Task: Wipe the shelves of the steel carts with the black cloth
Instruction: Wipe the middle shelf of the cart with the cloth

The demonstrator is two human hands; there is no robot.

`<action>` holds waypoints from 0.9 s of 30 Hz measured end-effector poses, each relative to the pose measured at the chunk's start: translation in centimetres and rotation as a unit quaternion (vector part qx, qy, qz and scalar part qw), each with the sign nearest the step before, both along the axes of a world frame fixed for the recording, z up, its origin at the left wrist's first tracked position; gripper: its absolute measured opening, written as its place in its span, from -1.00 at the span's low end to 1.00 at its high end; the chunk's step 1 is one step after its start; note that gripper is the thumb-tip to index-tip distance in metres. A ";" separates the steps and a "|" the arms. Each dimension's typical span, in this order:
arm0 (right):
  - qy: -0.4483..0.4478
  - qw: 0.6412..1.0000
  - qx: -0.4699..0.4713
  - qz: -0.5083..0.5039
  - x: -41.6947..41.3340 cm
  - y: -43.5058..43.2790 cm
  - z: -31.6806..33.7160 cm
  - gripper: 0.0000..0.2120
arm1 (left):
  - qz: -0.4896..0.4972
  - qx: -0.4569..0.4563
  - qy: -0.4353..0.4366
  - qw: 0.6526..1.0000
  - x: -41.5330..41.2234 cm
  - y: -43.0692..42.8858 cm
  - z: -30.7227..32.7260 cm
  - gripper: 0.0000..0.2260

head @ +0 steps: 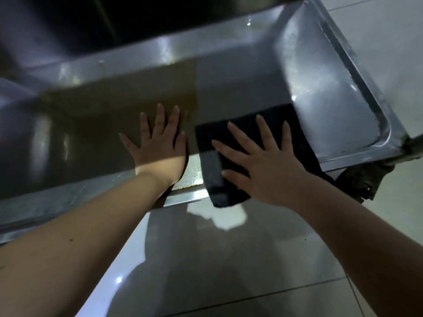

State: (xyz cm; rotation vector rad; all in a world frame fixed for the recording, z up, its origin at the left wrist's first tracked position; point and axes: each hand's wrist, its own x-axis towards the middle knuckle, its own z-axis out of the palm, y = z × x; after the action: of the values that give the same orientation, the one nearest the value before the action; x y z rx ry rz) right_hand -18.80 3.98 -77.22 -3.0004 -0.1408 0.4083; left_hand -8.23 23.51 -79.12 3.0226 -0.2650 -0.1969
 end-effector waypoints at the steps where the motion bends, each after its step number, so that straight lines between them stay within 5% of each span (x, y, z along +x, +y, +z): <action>1: 0.011 1.000 0.000 0.008 -0.5 0.1 0.0 -0.33 | 0.001 -0.001 -0.001 1.000 0.0 0.1 -0.1 -0.52; 10: -0.034 0.999 0.011 -0.034 12.3 1.7 -0.6 -0.45 | -0.090 0.028 -0.053 0.994 2.6 5.4 0.5 -0.48; 15: -0.013 0.993 0.016 -0.119 20.3 4.7 -0.1 -0.46 | -0.001 0.017 -0.024 1.000 4.6 10.7 0.0 -0.53; 27: -0.053 0.997 0.029 -0.050 13.4 6.1 -0.6 -0.51 | -0.008 0.041 -0.039 0.998 4.7 10.1 -0.1 -0.53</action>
State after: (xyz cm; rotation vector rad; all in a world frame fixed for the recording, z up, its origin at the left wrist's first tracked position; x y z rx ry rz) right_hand -5.37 10.05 -77.80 -2.9569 -0.0105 0.2318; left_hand -3.50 33.61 -79.26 3.1147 -0.2939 -0.0933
